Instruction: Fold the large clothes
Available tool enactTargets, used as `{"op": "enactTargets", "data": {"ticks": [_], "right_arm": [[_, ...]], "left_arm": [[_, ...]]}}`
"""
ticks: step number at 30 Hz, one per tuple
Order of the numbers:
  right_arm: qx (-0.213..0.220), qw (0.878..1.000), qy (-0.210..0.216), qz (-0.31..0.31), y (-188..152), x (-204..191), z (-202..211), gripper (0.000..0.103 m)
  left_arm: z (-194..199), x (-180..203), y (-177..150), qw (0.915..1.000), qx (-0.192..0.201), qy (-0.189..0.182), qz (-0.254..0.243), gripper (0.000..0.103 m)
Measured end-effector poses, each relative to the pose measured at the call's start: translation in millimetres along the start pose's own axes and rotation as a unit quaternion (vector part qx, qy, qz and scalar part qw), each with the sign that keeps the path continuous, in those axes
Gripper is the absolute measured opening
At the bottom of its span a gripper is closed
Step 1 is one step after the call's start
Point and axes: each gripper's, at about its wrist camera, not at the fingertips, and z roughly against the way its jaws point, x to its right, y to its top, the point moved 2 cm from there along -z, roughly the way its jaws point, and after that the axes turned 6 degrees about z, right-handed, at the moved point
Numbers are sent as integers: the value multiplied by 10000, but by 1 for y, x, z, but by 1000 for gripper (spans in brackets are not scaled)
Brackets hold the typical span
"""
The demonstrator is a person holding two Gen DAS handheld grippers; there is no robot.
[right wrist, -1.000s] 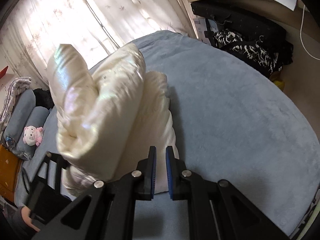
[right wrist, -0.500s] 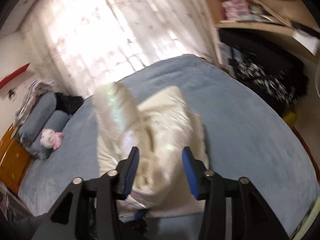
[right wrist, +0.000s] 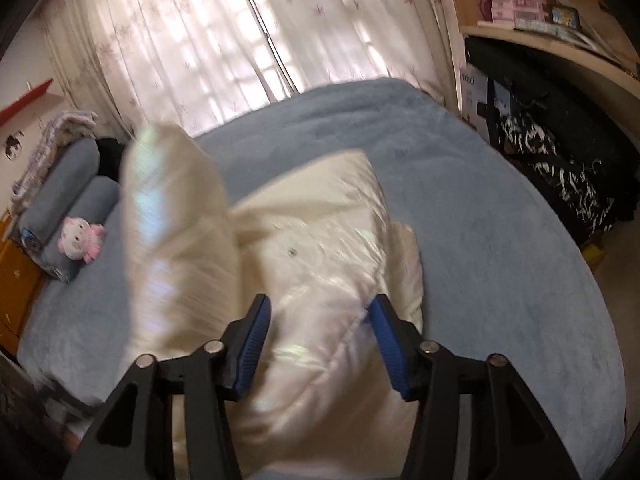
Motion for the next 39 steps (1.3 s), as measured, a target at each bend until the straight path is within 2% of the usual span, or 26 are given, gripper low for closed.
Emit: {"op": "enactTargets", "data": {"ticks": [2, 4, 6, 9, 11, 12, 13, 14, 16, 17, 19, 23, 25, 28, 30, 35, 36, 39], "right_arm": [[-100, 9998, 93, -146, -5, 7, -10, 42], [-165, 9993, 180, -299, -11, 14, -19, 40], [-193, 9985, 285, -418, -16, 18, -24, 39], [-213, 9981, 371, -452, -19, 18, -29, 39], [-238, 9980, 384, -435, -21, 18, -31, 39], [-250, 9980, 392, -418, -21, 18, -32, 39], [-264, 9981, 393, -395, -22, 17, -33, 39], [-278, 9981, 394, -380, -23, 17, -35, 39], [-286, 9980, 414, -380, -24, 18, -38, 39], [-290, 9980, 406, -381, -25, 18, -39, 39], [-276, 9979, 412, -421, -28, 19, -41, 39], [-246, 9972, 399, -590, -39, 23, -46, 39], [-238, 9965, 379, -708, -46, 29, -48, 40], [-310, 9954, 310, -848, -55, 40, -46, 40], [-426, 9949, 83, -907, -51, 49, -36, 39], [-104, 9953, -125, -959, -13, 63, 3, 40], [-4, 9955, 13, -949, 1, 63, 11, 42], [219, 9942, 478, -941, 29, 55, 21, 61]], "left_arm": [[9, -36, -3, 9985, 171, 48, 519, 78], [5, -73, -8, 9934, 240, 376, 1056, 78], [-8, -114, -17, 9835, 224, 603, 1690, 78], [-30, -175, -40, 9566, 257, 794, 2793, 78], [-50, -211, -58, 9335, 264, 825, 3480, 75], [-61, -227, -68, 9191, 218, 764, 3859, 73], [-70, -236, -74, 9091, 192, 659, 4108, 67], [-78, -243, -80, 8957, 195, 427, 4422, 63], [-87, -244, -84, 8803, 310, 64, 4733, 60], [-94, -242, -79, 8780, 370, -18, 4772, 59], [-109, -234, -64, 8845, 409, -166, 4645, 51], [-133, -199, -27, 9136, 245, -217, 4052, 46], [-138, -176, -15, 9228, 199, -263, 3839, 45], [-149, -160, -1, 9233, 80, -491, 3808, 45], [-153, -151, 10, 9246, -52, -544, 3771, 45], [-165, -138, 27, 9347, -289, -349, 3524, 45], [-166, -140, 30, 9362, -320, -308, 3485, 45], [-171, -142, 35, 9407, -386, -197, 3365, 45]]}}
